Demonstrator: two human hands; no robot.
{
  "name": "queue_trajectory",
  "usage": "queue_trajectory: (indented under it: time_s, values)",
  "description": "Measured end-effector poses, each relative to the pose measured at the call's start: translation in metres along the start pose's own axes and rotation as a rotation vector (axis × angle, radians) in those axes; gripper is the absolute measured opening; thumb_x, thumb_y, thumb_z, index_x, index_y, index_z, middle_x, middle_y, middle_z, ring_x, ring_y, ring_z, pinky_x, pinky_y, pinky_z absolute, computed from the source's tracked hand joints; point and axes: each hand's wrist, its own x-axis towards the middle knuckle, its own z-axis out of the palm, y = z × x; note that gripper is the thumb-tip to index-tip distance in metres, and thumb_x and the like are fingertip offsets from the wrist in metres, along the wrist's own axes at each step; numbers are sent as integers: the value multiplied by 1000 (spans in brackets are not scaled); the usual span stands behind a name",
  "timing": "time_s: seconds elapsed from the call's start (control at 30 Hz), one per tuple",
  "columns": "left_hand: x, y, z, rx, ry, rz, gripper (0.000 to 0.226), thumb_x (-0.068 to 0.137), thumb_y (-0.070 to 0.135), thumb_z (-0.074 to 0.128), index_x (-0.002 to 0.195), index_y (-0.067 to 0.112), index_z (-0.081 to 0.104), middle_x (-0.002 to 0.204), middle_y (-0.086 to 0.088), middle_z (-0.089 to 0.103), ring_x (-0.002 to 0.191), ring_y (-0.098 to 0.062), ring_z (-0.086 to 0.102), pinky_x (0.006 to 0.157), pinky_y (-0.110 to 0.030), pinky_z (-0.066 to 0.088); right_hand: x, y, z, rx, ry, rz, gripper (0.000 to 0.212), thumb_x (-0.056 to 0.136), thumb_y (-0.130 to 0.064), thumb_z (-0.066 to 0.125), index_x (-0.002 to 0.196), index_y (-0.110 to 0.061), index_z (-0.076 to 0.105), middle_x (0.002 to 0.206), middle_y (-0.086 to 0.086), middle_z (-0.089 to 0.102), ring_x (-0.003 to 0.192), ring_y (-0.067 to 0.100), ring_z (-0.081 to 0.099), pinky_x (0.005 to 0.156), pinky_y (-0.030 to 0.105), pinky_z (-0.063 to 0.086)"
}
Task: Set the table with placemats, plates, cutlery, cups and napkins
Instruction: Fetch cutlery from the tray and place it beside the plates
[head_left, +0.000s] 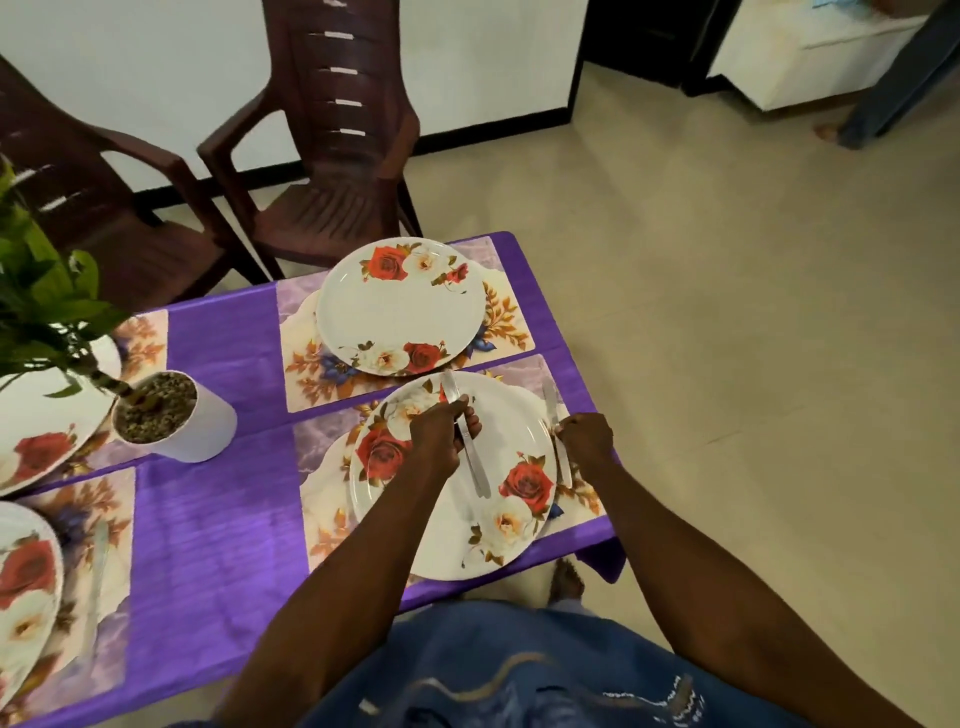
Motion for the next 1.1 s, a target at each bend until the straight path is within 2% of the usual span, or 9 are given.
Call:
queue_trajectory:
  time_s: [0.13,0.23,0.37,0.5,0.6,0.7,0.77,0.9,1.1]
  values:
    - [-10,-15,28,-84,64,34,11,90,6,67,91,-3,62,60,-8,59,48,-16,58,55,-30,54,5,-1,-15,-165,-86,-40,31,97,-11,45,117,3,63,122,17,62,114,35,59,84,31,47]
    - [-19,-33,46,-130,91,73,11,89,6,68,86,-2,62,60,-8,59,49,-17,57,55,-30,53,9,2,-25,-243,-98,-102,29,93,-10,49,115,2,62,123,20,62,116,37,58,93,36,47]
    - [-33,-53,55,-96,139,125,13,88,12,70,82,2,64,62,-7,60,52,-15,56,54,-28,46,10,9,-28,-275,-139,-160,23,87,-9,53,106,-3,66,113,17,67,106,36,64,86,36,52]
    - [-48,-69,46,-118,205,150,14,87,11,71,93,-1,67,65,-9,60,55,-17,56,55,-28,46,6,18,-28,-271,-150,-294,21,86,-6,55,106,-2,62,110,17,66,104,36,62,80,34,48]
    - [-55,-75,34,-122,260,189,18,88,7,69,100,-5,66,70,-12,60,57,-18,57,54,-29,47,5,25,-21,-256,-125,-364,15,87,-12,57,101,-6,62,102,12,67,94,30,64,70,33,50]
    - [-58,-78,24,-99,309,196,16,87,10,71,97,-2,67,75,-13,63,62,-19,60,59,-30,51,5,32,-11,-273,-125,-394,13,89,-17,56,89,-7,64,90,9,66,82,25,63,60,28,40]
    - [-59,-79,21,-84,325,192,14,87,11,71,94,0,66,77,-14,64,66,-21,62,63,-32,53,5,37,-7,-263,-115,-392,15,90,-18,56,85,-8,65,86,8,65,78,22,60,59,26,37]
    - [-59,-80,16,-66,312,184,17,88,11,71,98,-1,66,77,-13,65,65,-20,62,63,-32,53,2,40,-7,-232,-97,-411,16,93,-23,60,88,-10,68,84,3,66,77,18,62,63,26,49]
    - [-58,-78,11,-45,297,176,17,88,12,71,98,-1,67,78,-13,66,65,-20,63,65,-31,55,2,40,-6,-229,-73,-430,14,91,-22,65,92,-8,68,85,4,67,77,15,61,66,25,50]
